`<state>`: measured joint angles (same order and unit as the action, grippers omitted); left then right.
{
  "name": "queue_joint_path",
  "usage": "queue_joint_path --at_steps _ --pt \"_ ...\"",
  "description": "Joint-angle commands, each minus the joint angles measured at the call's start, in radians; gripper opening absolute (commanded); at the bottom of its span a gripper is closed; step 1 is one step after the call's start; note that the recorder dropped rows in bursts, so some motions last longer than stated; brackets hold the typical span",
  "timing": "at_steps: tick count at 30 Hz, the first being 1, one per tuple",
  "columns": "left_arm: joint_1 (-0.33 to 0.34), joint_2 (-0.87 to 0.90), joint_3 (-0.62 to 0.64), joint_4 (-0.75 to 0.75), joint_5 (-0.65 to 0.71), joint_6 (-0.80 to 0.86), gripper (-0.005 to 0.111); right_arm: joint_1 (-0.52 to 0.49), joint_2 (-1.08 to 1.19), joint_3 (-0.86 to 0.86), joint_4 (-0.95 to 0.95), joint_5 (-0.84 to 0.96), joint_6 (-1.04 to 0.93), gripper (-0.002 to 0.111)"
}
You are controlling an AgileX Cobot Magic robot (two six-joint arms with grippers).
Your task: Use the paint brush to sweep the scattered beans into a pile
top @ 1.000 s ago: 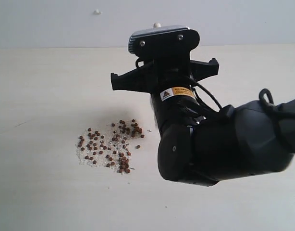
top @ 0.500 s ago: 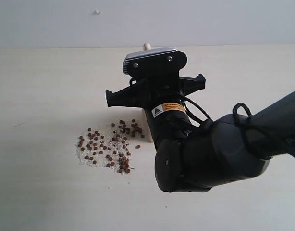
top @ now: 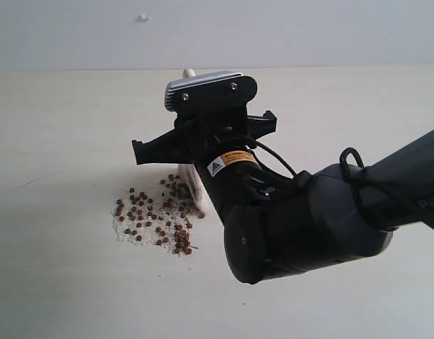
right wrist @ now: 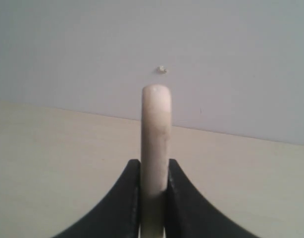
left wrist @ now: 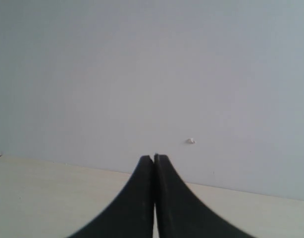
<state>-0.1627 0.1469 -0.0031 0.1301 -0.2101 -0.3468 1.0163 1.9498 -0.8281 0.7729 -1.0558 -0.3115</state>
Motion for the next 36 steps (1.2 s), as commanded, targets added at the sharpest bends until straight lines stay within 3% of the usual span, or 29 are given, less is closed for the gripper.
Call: queue_joint_path --at_steps 1,16,21,26,36 --pt "0.0 -0.006 0.003 -0.01 -0.004 0.003 0.0 -0.005 0.002 -0.009 -0.028 0.014 0.022 0.0" --pt "0.0 -0.006 0.003 -0.008 -0.004 0.003 0.0 -0.005 -0.094 -0.009 0.04 -0.023 -0.092 0.0" --pt "0.0 -0.006 0.003 -0.008 -0.004 0.003 0.0 -0.005 -0.127 -0.009 0.04 0.025 0.063 0.0" --pt "0.0 -0.006 0.003 -0.008 -0.004 0.003 0.0 0.056 -0.099 -0.014 0.026 -0.002 0.194 0.0" --pt "0.0 -0.006 0.003 -0.008 -0.004 0.003 0.0 0.204 0.069 -0.203 0.179 -0.059 0.182 0.0"
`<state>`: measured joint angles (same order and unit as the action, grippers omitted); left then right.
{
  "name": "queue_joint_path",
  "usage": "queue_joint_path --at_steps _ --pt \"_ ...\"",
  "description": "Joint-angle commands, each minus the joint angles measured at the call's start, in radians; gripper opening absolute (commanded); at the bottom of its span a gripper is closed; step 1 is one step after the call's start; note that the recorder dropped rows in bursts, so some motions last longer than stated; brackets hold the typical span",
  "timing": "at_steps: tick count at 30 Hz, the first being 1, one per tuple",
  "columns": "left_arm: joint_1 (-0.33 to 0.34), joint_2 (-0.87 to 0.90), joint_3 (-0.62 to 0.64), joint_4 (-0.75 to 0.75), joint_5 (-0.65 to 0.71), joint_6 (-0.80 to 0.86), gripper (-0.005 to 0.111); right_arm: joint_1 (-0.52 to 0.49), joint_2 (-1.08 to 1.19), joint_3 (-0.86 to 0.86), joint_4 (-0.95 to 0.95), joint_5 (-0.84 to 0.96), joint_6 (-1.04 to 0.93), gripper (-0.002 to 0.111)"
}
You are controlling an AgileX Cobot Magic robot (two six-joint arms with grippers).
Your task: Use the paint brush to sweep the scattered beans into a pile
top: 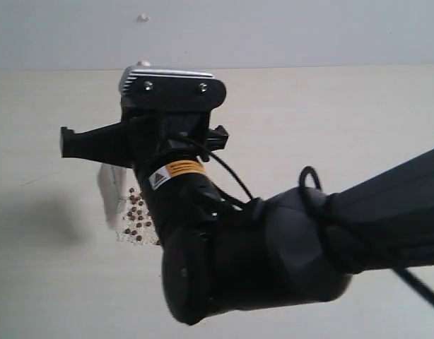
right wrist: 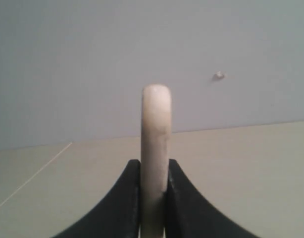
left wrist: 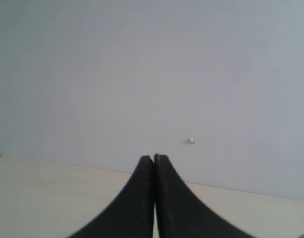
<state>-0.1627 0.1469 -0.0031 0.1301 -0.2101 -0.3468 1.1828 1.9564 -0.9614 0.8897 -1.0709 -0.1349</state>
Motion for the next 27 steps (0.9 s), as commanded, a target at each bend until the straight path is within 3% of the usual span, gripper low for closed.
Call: queue_joint_path --at_steps 1,9,27 --pt "0.0 -0.006 0.003 -0.008 -0.004 0.003 0.0 0.043 0.082 -0.086 0.079 -0.046 0.005 0.0" --pt "0.0 -0.006 0.003 -0.008 -0.004 0.003 0.0 0.05 0.172 -0.142 0.141 -0.039 0.0 0.0" --pt "0.0 -0.006 0.003 -0.008 -0.004 0.003 0.0 0.05 0.171 -0.142 0.373 -0.132 -0.38 0.0"
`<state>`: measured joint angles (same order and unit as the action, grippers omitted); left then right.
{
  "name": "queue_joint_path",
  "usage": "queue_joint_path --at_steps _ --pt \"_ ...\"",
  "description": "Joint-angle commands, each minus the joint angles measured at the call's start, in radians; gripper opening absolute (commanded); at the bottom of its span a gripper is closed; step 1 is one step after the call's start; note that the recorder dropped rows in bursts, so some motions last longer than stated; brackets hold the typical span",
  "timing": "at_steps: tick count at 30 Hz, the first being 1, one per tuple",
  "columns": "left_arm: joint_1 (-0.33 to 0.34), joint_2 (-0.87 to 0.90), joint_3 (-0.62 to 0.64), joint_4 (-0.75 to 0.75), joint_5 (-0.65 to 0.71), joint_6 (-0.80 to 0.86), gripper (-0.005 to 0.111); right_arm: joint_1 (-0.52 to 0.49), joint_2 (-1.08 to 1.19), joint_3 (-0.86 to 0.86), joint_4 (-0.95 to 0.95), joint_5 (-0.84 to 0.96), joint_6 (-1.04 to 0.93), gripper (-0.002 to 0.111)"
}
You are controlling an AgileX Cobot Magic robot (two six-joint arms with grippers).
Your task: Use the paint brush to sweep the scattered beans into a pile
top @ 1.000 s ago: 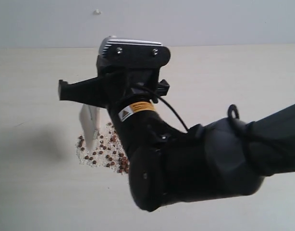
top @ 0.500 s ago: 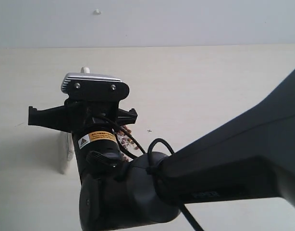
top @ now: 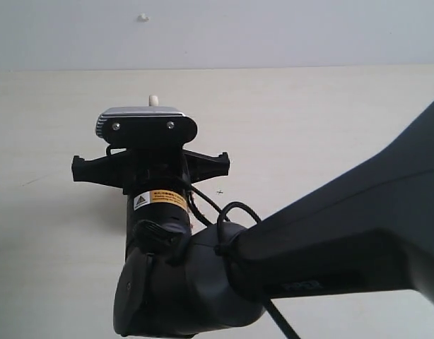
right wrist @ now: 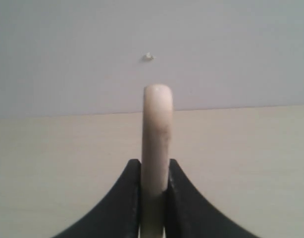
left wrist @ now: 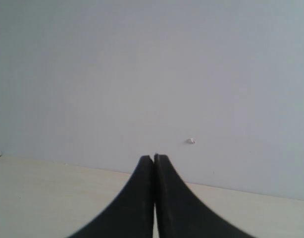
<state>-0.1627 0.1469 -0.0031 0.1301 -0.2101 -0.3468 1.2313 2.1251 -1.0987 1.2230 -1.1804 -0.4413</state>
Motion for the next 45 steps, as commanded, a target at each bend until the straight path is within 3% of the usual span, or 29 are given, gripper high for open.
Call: queue_joint_path --at_steps 1,13,19,24,32,45 --pt "0.0 -0.006 0.003 -0.008 -0.004 0.003 0.0 0.002 0.003 -0.004 0.039 -0.023 -0.073 0.0" --pt "0.0 -0.006 0.003 -0.008 -0.004 0.003 0.0 0.0 -0.128 -0.004 -0.082 -0.025 -0.04 0.0" --pt "0.0 -0.006 0.003 -0.008 -0.004 0.003 0.0 -0.105 -0.102 -0.004 -0.09 0.072 0.32 0.0" --pt "0.0 -0.006 0.003 -0.008 -0.004 0.003 0.0 -0.118 -0.067 -0.011 -0.11 0.072 0.365 0.0" --pt "0.0 -0.006 0.003 -0.008 -0.004 0.003 0.0 -0.118 -0.002 -0.049 -0.083 0.087 0.348 0.0" --pt "0.0 -0.006 0.003 -0.008 -0.004 0.003 0.0 -0.116 -0.033 -0.049 0.086 0.034 0.024 0.0"
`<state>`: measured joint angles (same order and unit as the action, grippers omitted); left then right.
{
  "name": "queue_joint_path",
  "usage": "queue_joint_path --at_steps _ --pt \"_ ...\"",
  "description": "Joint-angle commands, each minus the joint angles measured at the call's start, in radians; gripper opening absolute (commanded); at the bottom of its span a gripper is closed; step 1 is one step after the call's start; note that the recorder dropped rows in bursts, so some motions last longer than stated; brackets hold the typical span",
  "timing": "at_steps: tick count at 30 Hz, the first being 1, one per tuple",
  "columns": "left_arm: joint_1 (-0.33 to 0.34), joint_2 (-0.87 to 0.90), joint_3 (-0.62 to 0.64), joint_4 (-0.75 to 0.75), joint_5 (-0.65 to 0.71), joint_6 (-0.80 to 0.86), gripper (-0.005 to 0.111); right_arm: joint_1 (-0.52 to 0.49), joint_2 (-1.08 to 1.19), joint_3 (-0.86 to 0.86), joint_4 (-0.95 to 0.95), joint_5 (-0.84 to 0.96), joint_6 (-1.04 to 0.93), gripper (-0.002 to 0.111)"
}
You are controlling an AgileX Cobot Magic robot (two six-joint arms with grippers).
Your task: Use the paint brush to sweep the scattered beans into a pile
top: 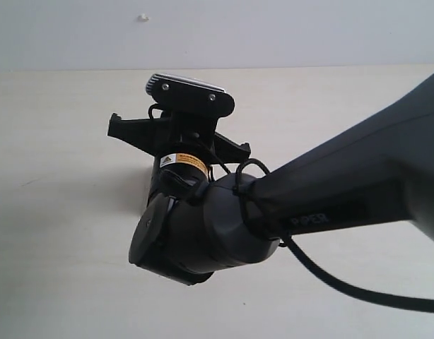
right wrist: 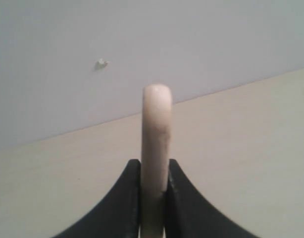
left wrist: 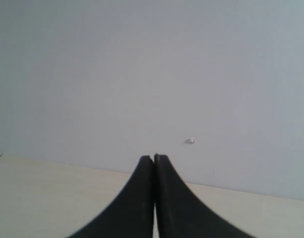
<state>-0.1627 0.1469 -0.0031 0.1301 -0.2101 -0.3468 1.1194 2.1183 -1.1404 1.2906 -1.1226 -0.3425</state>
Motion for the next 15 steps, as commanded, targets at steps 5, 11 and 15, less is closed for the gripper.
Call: queue_joint_path --at_steps 5,11,15 --pt "0.0 -0.006 0.003 -0.008 -0.004 0.003 0.0 -0.004 -0.047 -0.007 0.02 -0.024 -0.075 0.0" --pt "0.0 -0.006 0.003 -0.008 -0.004 0.003 0.0 -0.004 -0.077 -0.007 -0.03 -0.024 -0.033 0.0" --pt "0.0 -0.006 0.003 -0.008 -0.004 0.003 0.0 -0.004 -0.108 -0.007 -0.174 0.037 0.002 0.0"
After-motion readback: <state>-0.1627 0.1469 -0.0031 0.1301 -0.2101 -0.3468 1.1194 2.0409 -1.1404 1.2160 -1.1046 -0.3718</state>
